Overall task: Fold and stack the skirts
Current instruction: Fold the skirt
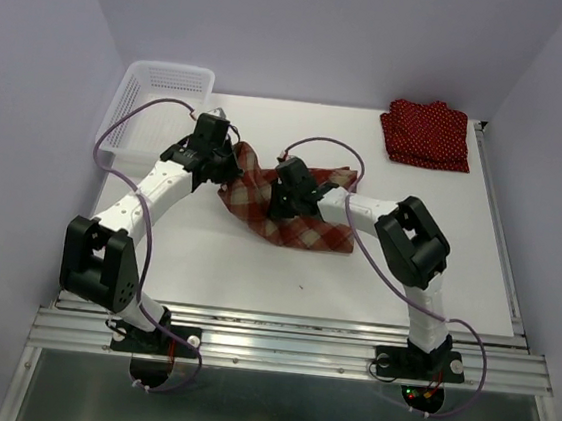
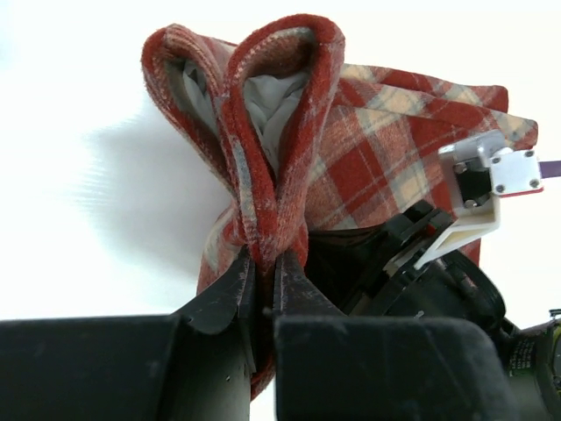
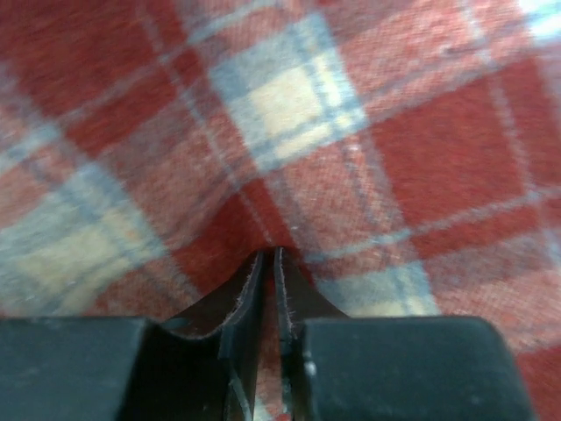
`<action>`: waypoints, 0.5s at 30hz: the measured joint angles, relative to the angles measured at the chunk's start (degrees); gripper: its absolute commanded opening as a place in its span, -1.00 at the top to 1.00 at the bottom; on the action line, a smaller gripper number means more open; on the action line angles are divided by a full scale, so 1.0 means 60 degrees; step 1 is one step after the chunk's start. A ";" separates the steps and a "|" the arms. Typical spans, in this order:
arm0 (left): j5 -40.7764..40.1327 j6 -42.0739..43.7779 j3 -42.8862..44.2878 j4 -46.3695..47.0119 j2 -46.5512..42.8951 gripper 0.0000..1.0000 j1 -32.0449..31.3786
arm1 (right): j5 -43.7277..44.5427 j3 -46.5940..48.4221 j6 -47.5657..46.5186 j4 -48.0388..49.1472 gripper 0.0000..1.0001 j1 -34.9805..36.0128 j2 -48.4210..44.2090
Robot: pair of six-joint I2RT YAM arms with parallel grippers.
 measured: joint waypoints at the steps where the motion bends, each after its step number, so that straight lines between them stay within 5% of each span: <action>1: -0.0069 0.0022 0.0004 -0.0062 -0.0044 1.00 -0.0015 | 0.0138 0.0000 0.0051 -0.0029 0.48 0.0004 -0.0015; 5: -0.0331 0.0175 0.0047 -0.0302 -0.0215 1.00 -0.0058 | 0.0812 -0.0095 0.0146 -0.0463 -0.99 -0.0084 -0.0488; 15: -0.0488 0.0619 0.0102 -0.0506 -0.0477 1.00 -0.0084 | 0.2171 -0.2044 0.0219 -0.1279 -1.00 -0.1887 -0.4040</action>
